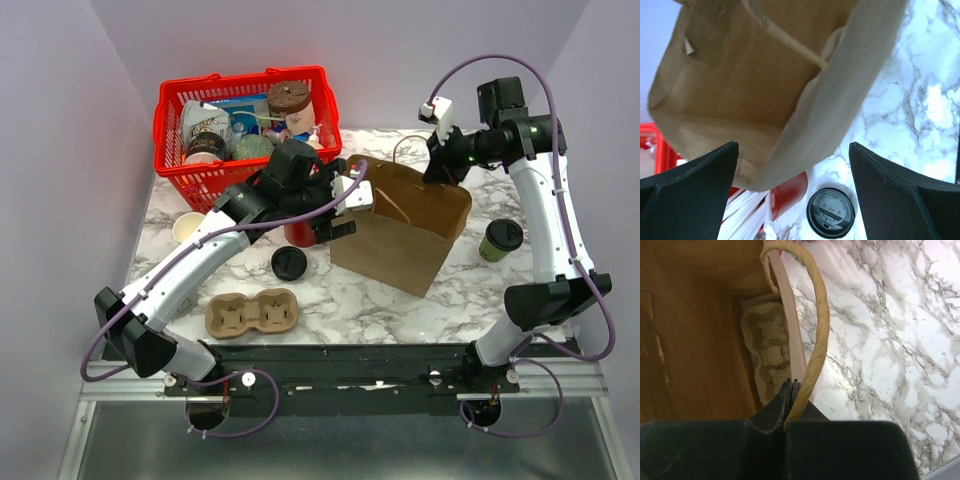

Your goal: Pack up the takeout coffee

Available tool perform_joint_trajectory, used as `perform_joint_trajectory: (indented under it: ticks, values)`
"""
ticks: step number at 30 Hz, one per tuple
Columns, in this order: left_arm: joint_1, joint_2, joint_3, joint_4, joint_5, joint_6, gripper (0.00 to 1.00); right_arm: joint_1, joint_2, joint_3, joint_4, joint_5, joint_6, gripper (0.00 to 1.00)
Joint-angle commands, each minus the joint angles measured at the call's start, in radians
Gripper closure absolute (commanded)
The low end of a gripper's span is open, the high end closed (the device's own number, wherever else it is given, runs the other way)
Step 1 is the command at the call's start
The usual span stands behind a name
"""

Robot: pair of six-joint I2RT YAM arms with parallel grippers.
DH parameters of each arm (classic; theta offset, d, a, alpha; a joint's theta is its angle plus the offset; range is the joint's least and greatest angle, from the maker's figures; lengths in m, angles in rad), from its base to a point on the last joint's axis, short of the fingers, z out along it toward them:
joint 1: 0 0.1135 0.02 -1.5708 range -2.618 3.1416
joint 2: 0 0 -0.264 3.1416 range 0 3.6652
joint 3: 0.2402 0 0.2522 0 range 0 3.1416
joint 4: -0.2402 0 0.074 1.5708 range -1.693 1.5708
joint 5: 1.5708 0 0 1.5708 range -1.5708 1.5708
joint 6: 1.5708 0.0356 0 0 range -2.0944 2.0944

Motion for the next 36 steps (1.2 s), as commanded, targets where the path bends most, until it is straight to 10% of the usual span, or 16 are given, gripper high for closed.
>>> perform_joint_trajectory:
  ticks: [1,23,36]
  values:
    - [-0.004,-0.076,-0.028,0.108,-0.091,-0.045,0.01,-0.003,-0.029,0.039,0.075,0.018,-0.014,0.99]
    - [-0.003,-0.168,-0.265,0.134,-0.058,-0.053,0.01,0.251,-0.396,-0.531,0.279,0.101,-0.169,1.00]
    - [0.009,-0.242,-0.299,0.127,-0.108,-0.056,0.01,0.273,-0.313,-0.332,0.222,0.151,-0.078,0.99]
